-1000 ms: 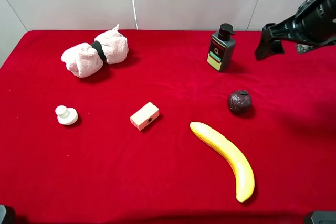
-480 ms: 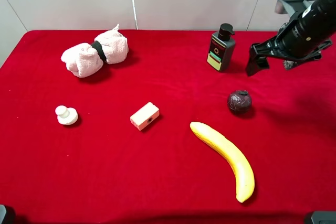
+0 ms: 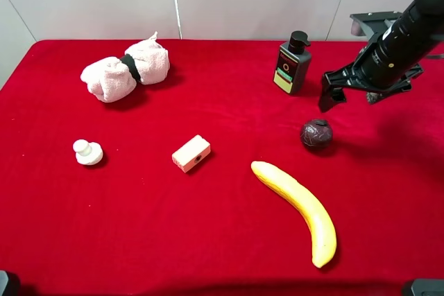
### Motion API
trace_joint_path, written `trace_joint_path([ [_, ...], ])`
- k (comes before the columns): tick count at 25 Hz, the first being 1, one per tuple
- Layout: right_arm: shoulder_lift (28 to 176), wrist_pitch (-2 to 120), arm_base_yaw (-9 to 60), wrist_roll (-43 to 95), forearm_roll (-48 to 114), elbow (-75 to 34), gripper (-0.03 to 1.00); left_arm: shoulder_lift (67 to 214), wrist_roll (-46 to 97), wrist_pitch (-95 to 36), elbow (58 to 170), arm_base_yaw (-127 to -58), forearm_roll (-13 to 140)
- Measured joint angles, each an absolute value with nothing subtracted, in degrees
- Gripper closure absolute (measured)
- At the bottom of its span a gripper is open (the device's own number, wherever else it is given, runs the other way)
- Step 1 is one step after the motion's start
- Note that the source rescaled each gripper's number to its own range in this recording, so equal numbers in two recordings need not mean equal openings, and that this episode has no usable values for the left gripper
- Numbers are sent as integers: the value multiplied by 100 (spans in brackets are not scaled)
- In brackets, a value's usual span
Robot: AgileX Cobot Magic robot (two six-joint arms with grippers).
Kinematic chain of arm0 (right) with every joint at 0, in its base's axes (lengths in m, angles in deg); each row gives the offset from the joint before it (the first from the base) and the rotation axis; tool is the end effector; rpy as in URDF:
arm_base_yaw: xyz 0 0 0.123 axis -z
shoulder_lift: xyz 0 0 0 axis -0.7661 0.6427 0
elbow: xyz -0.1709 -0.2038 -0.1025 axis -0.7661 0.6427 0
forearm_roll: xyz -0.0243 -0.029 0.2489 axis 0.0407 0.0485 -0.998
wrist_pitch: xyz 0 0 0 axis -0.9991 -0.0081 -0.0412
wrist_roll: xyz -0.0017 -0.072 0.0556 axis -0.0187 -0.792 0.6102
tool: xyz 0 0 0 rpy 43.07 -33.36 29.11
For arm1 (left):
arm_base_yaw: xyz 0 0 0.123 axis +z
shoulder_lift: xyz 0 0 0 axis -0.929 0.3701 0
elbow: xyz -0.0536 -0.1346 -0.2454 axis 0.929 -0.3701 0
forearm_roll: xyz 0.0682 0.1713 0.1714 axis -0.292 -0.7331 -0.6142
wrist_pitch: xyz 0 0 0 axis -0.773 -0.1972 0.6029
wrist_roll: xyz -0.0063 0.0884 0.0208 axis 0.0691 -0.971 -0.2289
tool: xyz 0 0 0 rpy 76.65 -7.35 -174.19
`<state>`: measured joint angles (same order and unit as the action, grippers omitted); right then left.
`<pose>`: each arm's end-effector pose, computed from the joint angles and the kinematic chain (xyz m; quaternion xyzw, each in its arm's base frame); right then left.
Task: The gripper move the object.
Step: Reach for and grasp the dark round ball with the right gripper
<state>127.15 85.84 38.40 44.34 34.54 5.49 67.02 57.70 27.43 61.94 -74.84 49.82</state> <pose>0.3034 0.0680 0.1683 -0.1030 0.9857 0.0436 0.1258 -0.0035 0.0004 0.2718 0.0609 0.8563 -0.0223 0.5124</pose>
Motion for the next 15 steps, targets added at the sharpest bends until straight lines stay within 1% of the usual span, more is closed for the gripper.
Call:
trace_joint_path([
  [5, 12901, 8541, 3833, 4434, 3454, 549, -3, 6702, 5770, 2743, 6194, -7484, 4982],
  [15, 13059, 8426, 3488, 4434, 3418, 549, -3, 6702, 5770, 2743, 6194, -7484, 4982],
])
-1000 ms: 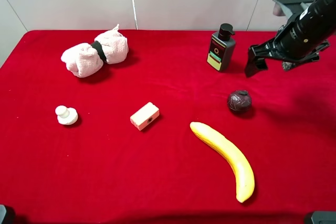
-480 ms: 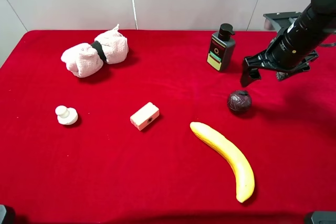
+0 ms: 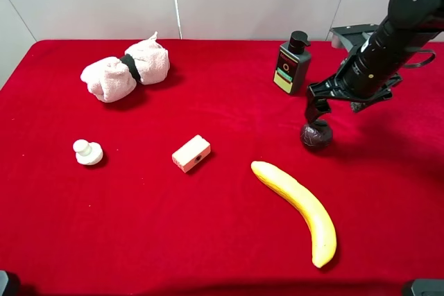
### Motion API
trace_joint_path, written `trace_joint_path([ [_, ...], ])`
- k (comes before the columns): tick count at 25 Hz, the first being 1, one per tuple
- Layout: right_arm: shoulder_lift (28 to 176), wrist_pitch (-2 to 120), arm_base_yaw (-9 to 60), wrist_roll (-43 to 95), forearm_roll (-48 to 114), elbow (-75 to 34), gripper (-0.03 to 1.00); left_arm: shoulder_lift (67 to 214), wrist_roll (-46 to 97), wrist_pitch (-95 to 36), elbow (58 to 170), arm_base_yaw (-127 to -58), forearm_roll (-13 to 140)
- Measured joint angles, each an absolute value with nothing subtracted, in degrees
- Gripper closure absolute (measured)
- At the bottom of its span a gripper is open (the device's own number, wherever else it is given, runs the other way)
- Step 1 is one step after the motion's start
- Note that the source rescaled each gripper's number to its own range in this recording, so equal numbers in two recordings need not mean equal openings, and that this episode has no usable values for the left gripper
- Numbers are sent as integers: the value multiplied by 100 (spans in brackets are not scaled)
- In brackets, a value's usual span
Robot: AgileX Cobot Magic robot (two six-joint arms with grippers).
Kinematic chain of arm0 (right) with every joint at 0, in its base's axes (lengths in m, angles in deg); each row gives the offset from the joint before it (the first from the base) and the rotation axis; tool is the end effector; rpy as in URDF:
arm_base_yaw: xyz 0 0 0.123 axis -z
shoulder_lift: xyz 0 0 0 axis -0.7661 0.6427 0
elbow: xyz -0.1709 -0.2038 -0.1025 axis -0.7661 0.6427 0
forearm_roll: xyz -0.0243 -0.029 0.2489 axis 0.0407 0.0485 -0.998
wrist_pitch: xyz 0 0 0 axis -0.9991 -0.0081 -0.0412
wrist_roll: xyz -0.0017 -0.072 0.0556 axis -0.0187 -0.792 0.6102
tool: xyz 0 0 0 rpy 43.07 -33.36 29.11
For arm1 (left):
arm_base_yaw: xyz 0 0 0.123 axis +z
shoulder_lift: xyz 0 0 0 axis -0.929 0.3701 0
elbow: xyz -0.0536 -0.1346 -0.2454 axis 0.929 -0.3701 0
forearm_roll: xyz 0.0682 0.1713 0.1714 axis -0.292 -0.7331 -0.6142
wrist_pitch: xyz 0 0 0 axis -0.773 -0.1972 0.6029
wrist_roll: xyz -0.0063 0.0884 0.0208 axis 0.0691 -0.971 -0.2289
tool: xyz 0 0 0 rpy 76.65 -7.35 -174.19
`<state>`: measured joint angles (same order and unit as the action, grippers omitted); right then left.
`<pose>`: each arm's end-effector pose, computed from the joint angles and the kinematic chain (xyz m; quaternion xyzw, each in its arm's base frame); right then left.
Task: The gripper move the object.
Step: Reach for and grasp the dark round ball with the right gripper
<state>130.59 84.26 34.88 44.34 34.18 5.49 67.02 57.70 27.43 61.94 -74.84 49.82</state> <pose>0.3031 0.0878 0.1501 -0.1297 0.9845 0.0464 0.1083 -0.0035 0.0004 0.2718 0.0609 0.8563 -0.0223 0.5124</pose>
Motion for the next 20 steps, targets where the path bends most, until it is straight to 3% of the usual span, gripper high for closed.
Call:
trace_joint_path([
  [20, 13700, 8279, 3289, 4457, 3325, 547, -3, 6702, 5770, 2743, 6194, -7484, 4982],
])
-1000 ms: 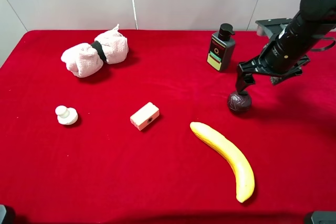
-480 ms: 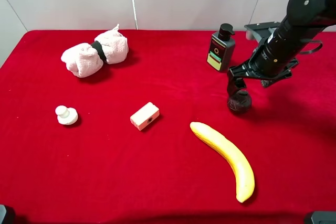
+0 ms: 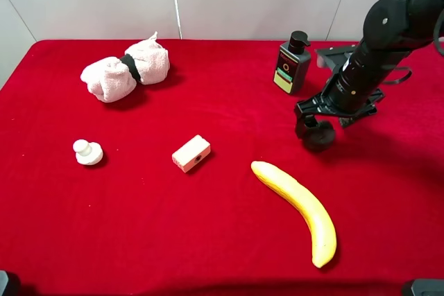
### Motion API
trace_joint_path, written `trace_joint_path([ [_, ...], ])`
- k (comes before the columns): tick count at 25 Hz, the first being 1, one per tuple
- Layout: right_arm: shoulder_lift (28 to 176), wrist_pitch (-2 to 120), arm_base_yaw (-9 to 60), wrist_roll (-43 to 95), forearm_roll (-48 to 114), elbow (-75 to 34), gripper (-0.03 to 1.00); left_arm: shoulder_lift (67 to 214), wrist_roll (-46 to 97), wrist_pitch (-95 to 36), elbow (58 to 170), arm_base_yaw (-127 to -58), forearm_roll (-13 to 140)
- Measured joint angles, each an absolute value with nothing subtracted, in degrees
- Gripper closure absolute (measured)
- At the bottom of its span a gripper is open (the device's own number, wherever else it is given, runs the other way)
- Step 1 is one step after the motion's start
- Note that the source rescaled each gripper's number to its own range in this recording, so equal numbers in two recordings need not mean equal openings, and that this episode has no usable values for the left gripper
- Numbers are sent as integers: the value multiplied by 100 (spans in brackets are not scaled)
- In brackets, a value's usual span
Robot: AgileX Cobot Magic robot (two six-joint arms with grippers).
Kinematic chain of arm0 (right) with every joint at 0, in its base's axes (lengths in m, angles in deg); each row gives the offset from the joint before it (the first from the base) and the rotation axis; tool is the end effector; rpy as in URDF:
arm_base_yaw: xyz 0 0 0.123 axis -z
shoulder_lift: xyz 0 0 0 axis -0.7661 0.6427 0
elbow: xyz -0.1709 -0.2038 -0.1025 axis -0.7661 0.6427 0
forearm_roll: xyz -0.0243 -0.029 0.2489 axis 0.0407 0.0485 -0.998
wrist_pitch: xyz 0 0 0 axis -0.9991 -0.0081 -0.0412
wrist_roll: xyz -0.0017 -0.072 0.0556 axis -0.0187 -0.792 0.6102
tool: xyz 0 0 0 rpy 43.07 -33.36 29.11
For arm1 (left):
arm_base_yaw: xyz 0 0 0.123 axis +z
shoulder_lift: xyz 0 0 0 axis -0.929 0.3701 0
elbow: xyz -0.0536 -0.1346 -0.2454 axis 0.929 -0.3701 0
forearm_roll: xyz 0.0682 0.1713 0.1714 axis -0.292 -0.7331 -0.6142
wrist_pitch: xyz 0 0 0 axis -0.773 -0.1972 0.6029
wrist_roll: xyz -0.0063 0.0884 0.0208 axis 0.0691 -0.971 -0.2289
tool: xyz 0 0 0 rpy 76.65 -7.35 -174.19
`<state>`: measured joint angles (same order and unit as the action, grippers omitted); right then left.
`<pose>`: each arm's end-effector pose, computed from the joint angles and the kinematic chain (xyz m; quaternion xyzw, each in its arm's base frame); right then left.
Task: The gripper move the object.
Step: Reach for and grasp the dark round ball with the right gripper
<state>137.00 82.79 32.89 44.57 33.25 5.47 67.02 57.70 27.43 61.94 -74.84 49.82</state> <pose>0.3031 0.0999 0.1152 -0.1368 0.9874 0.0457 0.0647 -0.0035 0.0004 0.2718 0.0609 0.8563 -0.0223 0.5124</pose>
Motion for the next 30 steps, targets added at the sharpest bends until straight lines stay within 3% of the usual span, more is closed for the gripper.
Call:
trace_joint_path([
  [24, 13873, 8368, 3289, 4457, 3300, 547, -1, 6702, 5770, 2743, 6194, -7484, 4982],
  [25, 13873, 8383, 3289, 4457, 3300, 547, 12, 6702, 5770, 2743, 6194, -7484, 4982],
  [26, 13873, 8402, 3289, 4457, 3300, 547, 33, 6702, 5770, 2743, 6194, -7484, 4982],
  [27, 13873, 8408, 3289, 4457, 3300, 547, 56, 6702, 5770, 2743, 6194, -7484, 4982],
  [28, 13873, 8422, 3289, 4457, 3296, 547, 88, 6702, 5770, 2743, 6194, -7484, 4982],
  [29, 13873, 8434, 3289, 4457, 3284, 547, 97, 6702, 5770, 2743, 6194, -7484, 4982],
  [30, 13873, 8440, 3289, 4457, 3278, 547, 95, 6702, 5770, 2743, 6194, -7484, 4982],
])
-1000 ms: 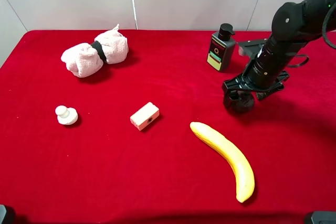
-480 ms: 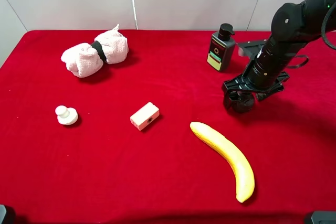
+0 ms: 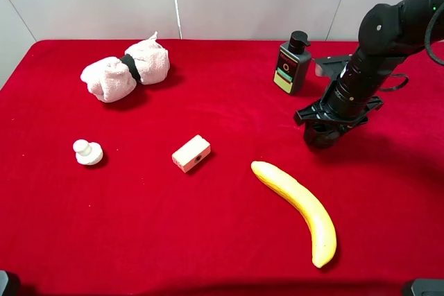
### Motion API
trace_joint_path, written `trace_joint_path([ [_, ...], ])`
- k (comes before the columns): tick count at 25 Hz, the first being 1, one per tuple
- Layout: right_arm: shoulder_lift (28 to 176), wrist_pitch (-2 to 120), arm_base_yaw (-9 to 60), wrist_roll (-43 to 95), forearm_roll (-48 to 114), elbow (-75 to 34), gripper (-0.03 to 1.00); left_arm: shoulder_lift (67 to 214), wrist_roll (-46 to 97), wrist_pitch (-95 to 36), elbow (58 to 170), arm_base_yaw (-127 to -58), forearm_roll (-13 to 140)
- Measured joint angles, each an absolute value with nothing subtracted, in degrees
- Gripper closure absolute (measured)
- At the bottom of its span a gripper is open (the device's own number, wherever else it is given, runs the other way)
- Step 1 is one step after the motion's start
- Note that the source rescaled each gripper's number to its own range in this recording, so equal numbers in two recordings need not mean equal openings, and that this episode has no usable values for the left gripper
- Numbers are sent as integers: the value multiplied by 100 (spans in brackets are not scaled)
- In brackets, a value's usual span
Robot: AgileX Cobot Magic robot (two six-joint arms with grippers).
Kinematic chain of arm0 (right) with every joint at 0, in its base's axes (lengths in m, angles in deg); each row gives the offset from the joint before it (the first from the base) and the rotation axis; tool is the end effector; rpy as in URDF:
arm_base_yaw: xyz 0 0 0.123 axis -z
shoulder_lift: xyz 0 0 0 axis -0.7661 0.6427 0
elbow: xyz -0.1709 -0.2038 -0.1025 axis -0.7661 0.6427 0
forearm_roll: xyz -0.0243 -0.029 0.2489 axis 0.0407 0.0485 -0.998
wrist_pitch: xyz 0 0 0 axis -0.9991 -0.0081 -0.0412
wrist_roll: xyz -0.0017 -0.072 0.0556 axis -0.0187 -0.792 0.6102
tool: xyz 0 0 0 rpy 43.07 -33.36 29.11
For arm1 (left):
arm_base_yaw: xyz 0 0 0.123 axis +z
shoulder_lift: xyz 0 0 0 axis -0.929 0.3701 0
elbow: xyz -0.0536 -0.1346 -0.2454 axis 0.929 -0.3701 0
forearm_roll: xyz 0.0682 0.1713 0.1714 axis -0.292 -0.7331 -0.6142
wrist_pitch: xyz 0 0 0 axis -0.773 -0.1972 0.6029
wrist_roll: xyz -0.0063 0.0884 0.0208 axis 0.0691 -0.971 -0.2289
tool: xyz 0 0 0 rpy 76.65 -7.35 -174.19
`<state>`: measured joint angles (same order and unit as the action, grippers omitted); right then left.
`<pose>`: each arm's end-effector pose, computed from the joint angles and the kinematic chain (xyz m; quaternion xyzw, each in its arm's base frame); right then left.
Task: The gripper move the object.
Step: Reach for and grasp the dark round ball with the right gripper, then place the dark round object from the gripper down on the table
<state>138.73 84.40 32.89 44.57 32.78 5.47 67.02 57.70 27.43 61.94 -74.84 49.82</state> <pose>0.3001 0.0997 0.1053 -0.1338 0.9894 0.0449 0.0356 -0.0035 0.0004 0.2718 0.0609 0.8563 -0.0223 0.5124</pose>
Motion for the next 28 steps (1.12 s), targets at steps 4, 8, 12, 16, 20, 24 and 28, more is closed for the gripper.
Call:
trace_joint_path([
  [4, 13873, 8445, 3289, 4457, 3241, 547, 95, 6702, 5770, 2743, 6194, -7484, 4982],
  [8, 13873, 8459, 3289, 4457, 3234, 547, 95, 6702, 5770, 2743, 6194, -7484, 4982],
  [12, 13873, 8475, 3289, 4457, 3234, 547, 95, 6702, 5770, 2743, 6194, -7484, 4982],
  [16, 13866, 8487, 3289, 4457, 3234, 547, 95, 6702, 5770, 2743, 6194, -7484, 4982],
  [20, 13777, 8507, 3289, 4457, 3234, 541, 95, 6702, 5770, 2743, 6194, -7484, 4982],
  [24, 13708, 8619, 3252, 4457, 3242, 526, 95, 6702, 5770, 2743, 6194, -7484, 4982],
  [28, 13611, 8734, 3106, 4457, 3242, 366, 95, 6702, 5770, 2743, 6194, -7484, 4982],
])
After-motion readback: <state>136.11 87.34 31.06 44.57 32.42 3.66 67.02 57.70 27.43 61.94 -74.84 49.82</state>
